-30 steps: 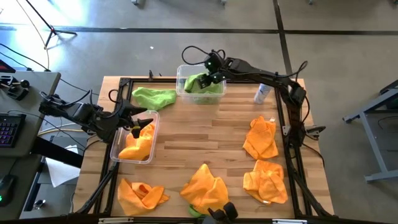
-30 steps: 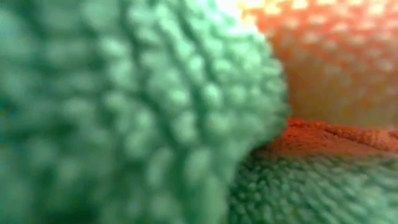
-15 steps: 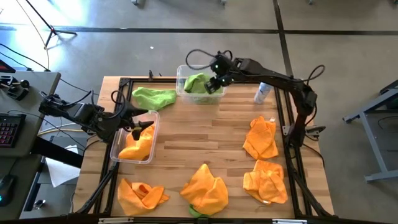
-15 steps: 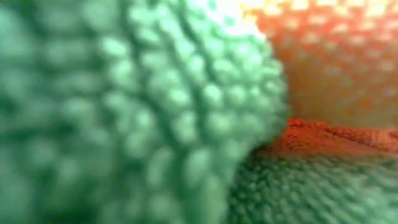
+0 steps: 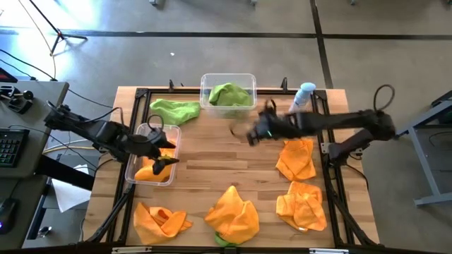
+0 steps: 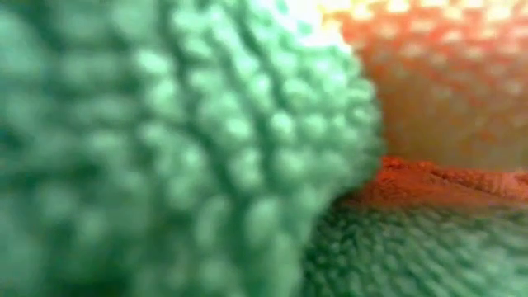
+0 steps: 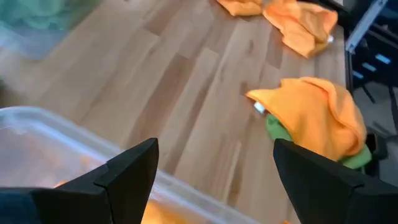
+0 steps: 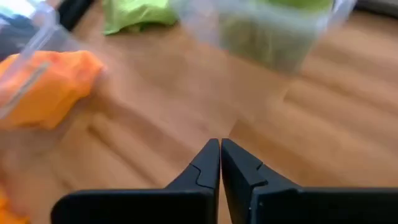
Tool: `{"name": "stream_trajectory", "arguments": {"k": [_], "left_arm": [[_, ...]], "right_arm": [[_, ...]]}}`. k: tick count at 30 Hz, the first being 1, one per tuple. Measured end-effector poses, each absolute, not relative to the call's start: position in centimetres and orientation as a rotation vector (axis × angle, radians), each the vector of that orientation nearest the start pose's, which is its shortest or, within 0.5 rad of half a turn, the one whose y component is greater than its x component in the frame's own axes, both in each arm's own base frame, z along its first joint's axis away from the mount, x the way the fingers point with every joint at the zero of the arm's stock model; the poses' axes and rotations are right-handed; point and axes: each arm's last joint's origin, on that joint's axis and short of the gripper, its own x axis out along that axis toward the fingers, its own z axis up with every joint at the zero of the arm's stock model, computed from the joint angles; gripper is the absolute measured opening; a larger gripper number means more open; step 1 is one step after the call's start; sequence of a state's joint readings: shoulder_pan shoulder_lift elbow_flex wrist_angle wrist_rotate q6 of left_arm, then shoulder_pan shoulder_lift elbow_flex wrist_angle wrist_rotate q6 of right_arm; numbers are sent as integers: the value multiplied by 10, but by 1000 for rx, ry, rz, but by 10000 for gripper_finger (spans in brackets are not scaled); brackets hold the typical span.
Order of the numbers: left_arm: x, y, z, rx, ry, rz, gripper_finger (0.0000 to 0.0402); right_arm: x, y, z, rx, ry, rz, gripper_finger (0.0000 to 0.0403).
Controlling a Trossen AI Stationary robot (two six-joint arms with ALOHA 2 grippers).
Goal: Sort microfiber towel by color & place in baskets
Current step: Put the orange microfiber towel into the bottom transparent bin
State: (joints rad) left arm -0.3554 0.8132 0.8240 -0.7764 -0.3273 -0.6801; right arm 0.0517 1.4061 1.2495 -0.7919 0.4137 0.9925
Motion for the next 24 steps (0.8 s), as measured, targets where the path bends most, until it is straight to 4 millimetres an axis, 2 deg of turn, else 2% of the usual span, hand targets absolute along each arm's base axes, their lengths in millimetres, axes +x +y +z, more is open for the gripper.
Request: {"name": "stream_trajectory", "arguments": {"k": [5,11,16,24], "left_arm": [[166,-58,305,-335,784,203,305],[191,-85,315,-275,944,219,305],[204,-114,325,-275,1077,289,305],[213,-171,333,-469,1105,389,305]], "right_arm": [[247,54,296,758,578,-721,8],[223,89,274,779,704,-589,12],[213,102,260,732,828,-501,12],[201,114,256,558,886,-437,12]]}}
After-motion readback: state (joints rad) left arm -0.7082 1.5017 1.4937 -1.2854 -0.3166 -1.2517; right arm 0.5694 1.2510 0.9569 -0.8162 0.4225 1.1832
